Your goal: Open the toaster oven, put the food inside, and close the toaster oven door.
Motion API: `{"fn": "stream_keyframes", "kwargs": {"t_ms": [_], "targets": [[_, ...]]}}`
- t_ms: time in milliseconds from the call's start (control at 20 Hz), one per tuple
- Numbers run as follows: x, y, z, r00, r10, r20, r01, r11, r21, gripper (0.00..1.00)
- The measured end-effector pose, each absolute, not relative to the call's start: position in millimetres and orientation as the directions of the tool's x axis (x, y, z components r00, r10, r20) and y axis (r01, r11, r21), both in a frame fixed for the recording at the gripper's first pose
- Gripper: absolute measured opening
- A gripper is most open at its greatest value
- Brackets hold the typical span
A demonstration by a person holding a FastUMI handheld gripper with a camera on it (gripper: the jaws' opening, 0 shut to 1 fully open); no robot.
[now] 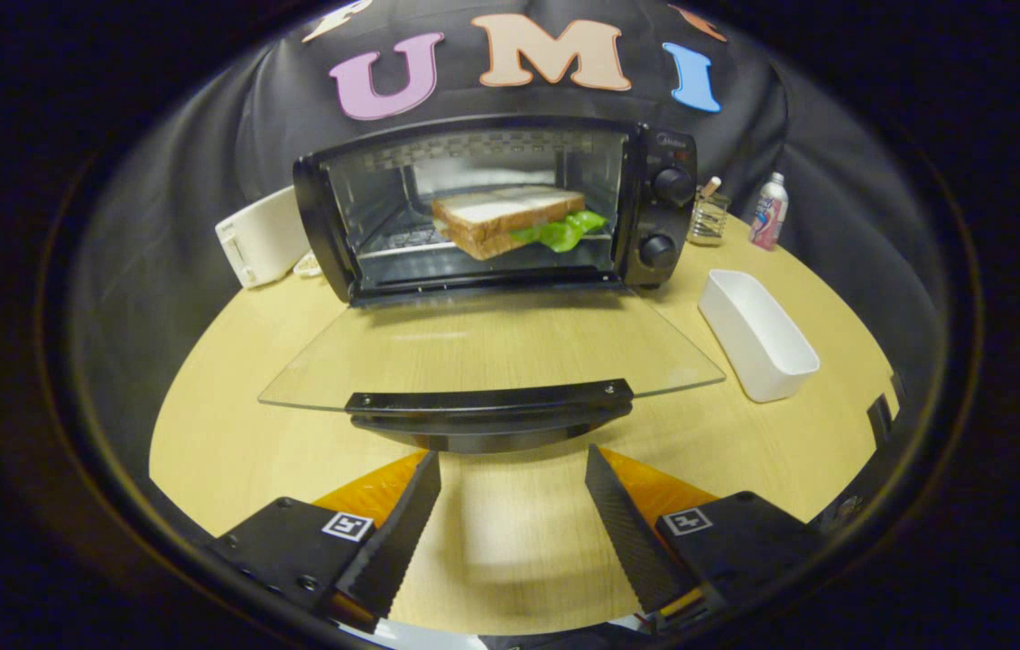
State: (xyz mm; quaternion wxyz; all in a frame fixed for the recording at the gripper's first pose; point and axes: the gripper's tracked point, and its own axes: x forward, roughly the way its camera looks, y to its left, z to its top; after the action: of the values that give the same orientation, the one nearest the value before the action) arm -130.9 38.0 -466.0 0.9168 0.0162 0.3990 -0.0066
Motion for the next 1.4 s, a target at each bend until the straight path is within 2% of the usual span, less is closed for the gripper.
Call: {"fn": "stream_keyframes", "kwargs": {"t_ms": [450,950,1400], "targets": [[-71,48,-403,0.784,0.026,-0.620,0.050,0.993,0.105,1.00],[-4,58,-360,0.845,0.039,-0.533,0.047,0.988,0.147,0.99],[9,51,-332,0.874,0.035,-0.485,0.036,0.990,0.137,1.00]]}}
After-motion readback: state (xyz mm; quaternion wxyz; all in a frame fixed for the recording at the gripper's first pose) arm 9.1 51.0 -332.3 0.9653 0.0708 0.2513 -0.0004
